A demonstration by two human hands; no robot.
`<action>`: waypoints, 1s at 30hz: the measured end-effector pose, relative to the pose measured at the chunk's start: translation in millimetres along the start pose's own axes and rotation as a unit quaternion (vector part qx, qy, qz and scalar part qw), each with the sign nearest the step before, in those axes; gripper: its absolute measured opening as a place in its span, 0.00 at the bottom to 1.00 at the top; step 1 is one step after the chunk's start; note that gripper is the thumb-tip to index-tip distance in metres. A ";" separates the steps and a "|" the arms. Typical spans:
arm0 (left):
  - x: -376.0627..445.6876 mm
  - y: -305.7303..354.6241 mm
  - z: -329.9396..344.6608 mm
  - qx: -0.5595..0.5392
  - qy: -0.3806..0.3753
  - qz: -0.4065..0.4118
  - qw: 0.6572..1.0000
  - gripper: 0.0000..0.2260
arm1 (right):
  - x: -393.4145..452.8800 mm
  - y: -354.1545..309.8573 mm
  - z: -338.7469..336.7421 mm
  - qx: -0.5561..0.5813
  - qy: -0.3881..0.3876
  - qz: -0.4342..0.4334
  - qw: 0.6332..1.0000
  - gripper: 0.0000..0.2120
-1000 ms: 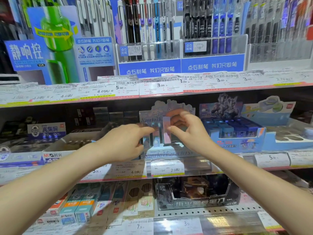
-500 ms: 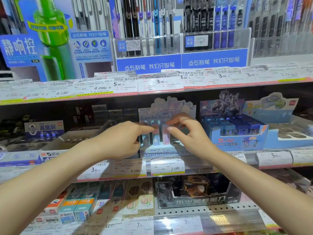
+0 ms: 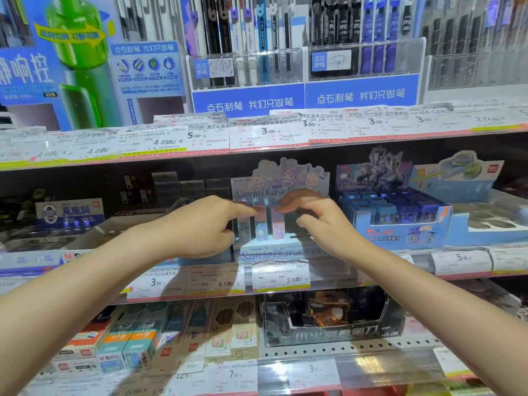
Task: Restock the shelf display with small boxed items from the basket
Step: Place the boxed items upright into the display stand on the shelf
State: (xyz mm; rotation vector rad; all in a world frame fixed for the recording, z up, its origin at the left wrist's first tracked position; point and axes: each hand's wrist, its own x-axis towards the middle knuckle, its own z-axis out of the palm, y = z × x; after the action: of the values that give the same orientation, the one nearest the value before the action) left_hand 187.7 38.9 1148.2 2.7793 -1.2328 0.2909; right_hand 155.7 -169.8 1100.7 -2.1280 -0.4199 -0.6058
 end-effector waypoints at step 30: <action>-12.5 20.8 -1.6 -0.488 0.148 -0.062 0.858 0.02 | -13.7 -57.4 1.8 0.208 0.001 0.078 0.975 0.03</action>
State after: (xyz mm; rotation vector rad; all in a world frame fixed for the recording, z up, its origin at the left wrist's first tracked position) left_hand 163.8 34.3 1147.2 1.8244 -0.7825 0.0393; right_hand 116.4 -136.5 1129.5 -1.7383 -0.3405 -0.3884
